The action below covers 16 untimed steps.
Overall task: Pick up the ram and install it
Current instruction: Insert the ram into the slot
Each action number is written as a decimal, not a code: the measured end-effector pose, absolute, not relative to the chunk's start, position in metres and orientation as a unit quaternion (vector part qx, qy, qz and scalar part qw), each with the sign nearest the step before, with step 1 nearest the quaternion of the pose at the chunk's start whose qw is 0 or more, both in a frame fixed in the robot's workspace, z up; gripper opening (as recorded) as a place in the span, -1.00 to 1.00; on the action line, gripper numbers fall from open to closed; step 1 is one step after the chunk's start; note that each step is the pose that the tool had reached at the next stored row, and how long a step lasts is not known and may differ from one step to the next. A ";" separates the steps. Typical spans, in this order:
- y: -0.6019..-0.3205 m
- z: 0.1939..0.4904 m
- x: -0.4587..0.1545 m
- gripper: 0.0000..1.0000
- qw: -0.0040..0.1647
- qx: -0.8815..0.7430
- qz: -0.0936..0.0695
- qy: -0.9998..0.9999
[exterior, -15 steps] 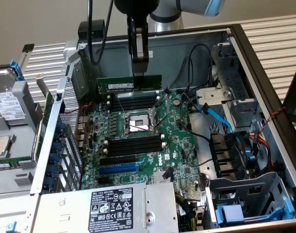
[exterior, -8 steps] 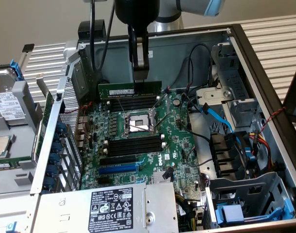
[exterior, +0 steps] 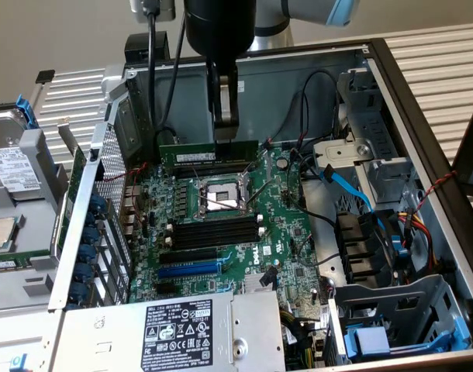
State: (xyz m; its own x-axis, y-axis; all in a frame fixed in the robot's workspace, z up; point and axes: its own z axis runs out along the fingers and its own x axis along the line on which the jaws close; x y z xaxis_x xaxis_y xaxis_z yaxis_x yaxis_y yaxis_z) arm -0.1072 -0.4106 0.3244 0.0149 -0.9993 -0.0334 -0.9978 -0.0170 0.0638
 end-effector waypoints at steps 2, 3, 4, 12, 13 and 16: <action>-0.411 0.321 -0.107 -0.73 0.011 0.712 -0.034 -0.701; -0.411 0.319 -0.107 -0.73 0.011 0.712 -0.034 -0.701; -0.411 0.317 -0.107 -0.73 0.011 0.712 -0.034 -0.701; -0.411 0.303 -0.109 -0.73 0.010 0.712 -0.033 -0.701; -0.411 0.301 -0.109 -0.73 0.010 0.712 -0.033 -0.701; -0.411 0.295 -0.110 -0.73 0.010 0.712 -0.033 -0.701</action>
State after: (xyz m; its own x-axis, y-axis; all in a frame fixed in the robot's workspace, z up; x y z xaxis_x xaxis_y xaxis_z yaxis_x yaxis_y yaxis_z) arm -0.1100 -0.4106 0.2953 0.0151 -0.9993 -0.0332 -0.9981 -0.0170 0.0594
